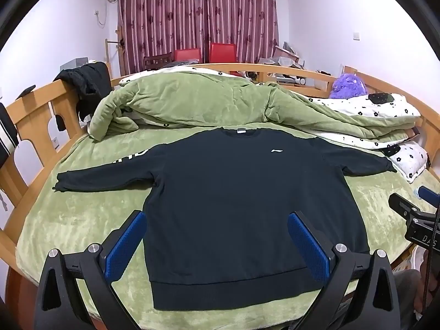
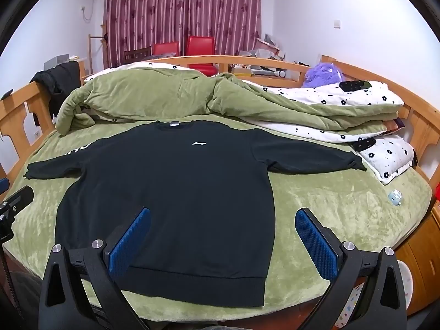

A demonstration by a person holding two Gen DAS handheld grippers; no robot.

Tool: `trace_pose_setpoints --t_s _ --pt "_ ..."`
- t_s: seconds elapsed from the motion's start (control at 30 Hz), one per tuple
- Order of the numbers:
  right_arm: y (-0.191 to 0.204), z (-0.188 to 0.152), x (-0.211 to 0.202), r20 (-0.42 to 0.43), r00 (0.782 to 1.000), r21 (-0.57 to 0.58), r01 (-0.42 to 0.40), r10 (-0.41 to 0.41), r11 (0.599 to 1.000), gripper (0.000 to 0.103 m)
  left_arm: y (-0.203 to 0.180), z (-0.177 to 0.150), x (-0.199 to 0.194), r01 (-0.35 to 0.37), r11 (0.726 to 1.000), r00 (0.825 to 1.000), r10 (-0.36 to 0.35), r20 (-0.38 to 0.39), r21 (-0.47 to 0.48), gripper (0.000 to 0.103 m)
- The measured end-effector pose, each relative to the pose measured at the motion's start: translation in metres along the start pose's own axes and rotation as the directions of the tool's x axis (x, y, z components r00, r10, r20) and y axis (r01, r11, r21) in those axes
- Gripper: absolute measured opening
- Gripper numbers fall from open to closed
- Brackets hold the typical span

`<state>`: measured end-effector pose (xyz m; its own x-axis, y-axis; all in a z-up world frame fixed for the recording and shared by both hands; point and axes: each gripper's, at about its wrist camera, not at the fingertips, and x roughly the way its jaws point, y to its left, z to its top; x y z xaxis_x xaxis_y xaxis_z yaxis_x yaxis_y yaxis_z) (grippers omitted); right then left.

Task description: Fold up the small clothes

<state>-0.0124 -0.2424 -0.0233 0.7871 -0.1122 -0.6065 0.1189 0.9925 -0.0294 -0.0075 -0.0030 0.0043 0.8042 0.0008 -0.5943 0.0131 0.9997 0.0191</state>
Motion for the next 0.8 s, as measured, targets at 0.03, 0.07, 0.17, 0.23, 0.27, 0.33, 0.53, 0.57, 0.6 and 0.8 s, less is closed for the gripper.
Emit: trace_pose_setpoints --t_s 0.03,0.07,0.17,0.23,0.27,0.33,0.53,0.57,0.6,0.8 --pt "0.0001 -0.0003 -0.0002 0.000 1.000 0.000 0.000 0.000 1.000 0.103 0.0015 0.0001 0.0009 0.002 1.000 1.000 -0.002 -0.002 -0.004 0.103" --pt "0.0002 -0.0006 -0.0005 0.000 1.000 -0.001 0.000 0.000 1.000 0.103 0.0023 0.0003 0.0012 0.004 1.000 1.000 -0.004 -0.003 -0.007 0.103" --pt "-0.0009 0.0014 0.0002 -0.003 1.000 0.002 -0.002 0.002 1.000 0.103 0.0033 0.0007 0.0026 0.005 1.000 1.000 -0.005 -0.006 -0.011 0.103" --pt "-0.0008 0.0017 0.0003 -0.004 1.000 0.002 -0.002 0.002 1.000 0.103 0.0036 -0.0002 0.0026 0.005 1.000 1.000 -0.005 -0.006 -0.008 0.103" --pt "-0.0008 0.0018 0.0001 -0.003 1.000 0.002 -0.002 0.002 1.000 0.103 0.0037 -0.0003 0.0032 0.005 1.000 1.000 -0.005 -0.006 -0.010 0.103" --pt "-0.0005 0.0019 0.0003 -0.003 1.000 0.002 -0.003 0.003 1.000 0.103 0.0046 -0.0004 0.0036 0.006 1.000 1.000 -0.006 -0.005 -0.010 0.103" --pt "0.0021 0.0000 0.0002 -0.003 1.000 -0.002 -0.004 0.004 1.000 0.103 0.0048 -0.0011 0.0032 0.006 1.000 1.000 -0.006 -0.005 -0.009 0.103" --pt "0.0028 -0.0006 0.0002 -0.004 1.000 -0.004 -0.003 0.003 1.000 0.103 0.0047 -0.0007 0.0035 0.006 1.000 1.000 -0.006 -0.005 -0.010 0.103" --pt "0.0037 -0.0012 0.0002 -0.004 1.000 -0.006 -0.004 0.004 1.000 0.103 0.0052 -0.0007 0.0038 0.007 1.000 1.000 -0.007 -0.004 -0.010 0.103" --pt "0.0040 -0.0019 0.0003 -0.006 1.000 -0.006 -0.007 0.007 1.000 0.103 0.0045 -0.0005 0.0036 0.007 1.000 1.000 -0.007 -0.008 -0.010 0.103"
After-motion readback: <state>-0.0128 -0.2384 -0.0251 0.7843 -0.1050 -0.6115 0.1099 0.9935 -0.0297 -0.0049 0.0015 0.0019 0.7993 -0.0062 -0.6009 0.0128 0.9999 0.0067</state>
